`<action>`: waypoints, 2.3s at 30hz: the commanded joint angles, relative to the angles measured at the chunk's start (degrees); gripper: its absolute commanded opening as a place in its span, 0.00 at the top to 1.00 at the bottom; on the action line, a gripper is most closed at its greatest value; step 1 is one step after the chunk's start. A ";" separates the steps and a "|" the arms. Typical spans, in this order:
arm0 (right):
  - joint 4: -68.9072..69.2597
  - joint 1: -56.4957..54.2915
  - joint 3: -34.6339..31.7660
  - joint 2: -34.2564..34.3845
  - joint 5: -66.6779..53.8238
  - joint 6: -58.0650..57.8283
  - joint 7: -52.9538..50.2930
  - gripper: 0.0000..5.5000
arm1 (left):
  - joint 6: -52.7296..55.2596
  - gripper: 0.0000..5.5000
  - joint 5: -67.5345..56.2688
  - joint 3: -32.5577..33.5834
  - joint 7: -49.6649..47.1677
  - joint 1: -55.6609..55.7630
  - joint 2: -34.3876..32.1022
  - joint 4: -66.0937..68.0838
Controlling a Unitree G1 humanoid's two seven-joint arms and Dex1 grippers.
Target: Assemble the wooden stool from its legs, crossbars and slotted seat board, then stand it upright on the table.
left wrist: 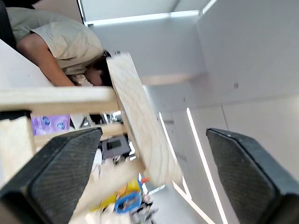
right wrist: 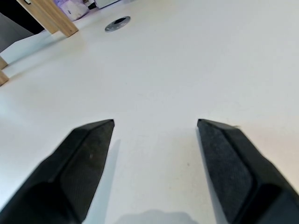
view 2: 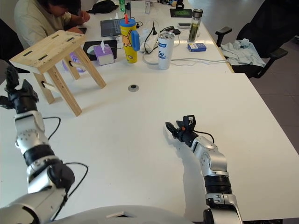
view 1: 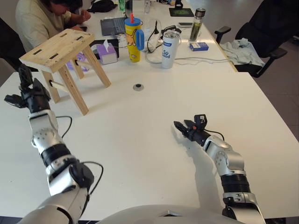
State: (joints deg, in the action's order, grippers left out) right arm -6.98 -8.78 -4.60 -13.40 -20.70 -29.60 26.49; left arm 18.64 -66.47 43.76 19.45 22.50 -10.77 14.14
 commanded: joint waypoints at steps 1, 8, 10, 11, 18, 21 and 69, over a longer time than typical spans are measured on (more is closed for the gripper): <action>-1.17 0.87 -0.03 -1.25 0.62 -1.70 -0.01 0.39 | 2.98 0.25 16.75 -16.83 8.40 -19.86 -4.51 -13.59; -2.38 0.10 -0.03 -1.69 0.81 -1.41 -0.06 0.39 | -17.01 0.25 49.12 -35.35 14.79 -8.90 -15.06 4.83; -3.33 -1.24 0.57 -1.37 0.99 -1.34 0.16 0.39 | -22.98 0.25 55.10 -37.32 13.03 -2.66 -16.45 15.99; -3.59 -1.78 0.97 -1.27 1.13 -1.32 0.32 0.39 | -24.70 0.25 57.13 -37.72 11.89 0.03 -17.20 21.08; -5.47 -3.75 2.05 -1.47 1.62 -0.21 1.06 0.39 | -22.74 0.25 91.42 -56.10 -21.20 16.11 -38.21 52.39; -5.43 -3.92 2.61 -1.03 1.50 -0.29 1.10 0.39 | -20.82 0.25 97.29 -59.33 -28.57 21.90 -44.21 58.60; -17.64 -24.70 4.45 14.57 16.19 26.30 -20.23 0.39 | -28.34 0.25 64.29 -41.50 -23.11 12.49 6.05 11.78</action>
State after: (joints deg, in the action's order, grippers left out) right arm -24.42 -33.20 -0.58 0.78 -3.95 -3.30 5.47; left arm -9.22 -2.88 1.88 -3.94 34.30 -4.67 24.59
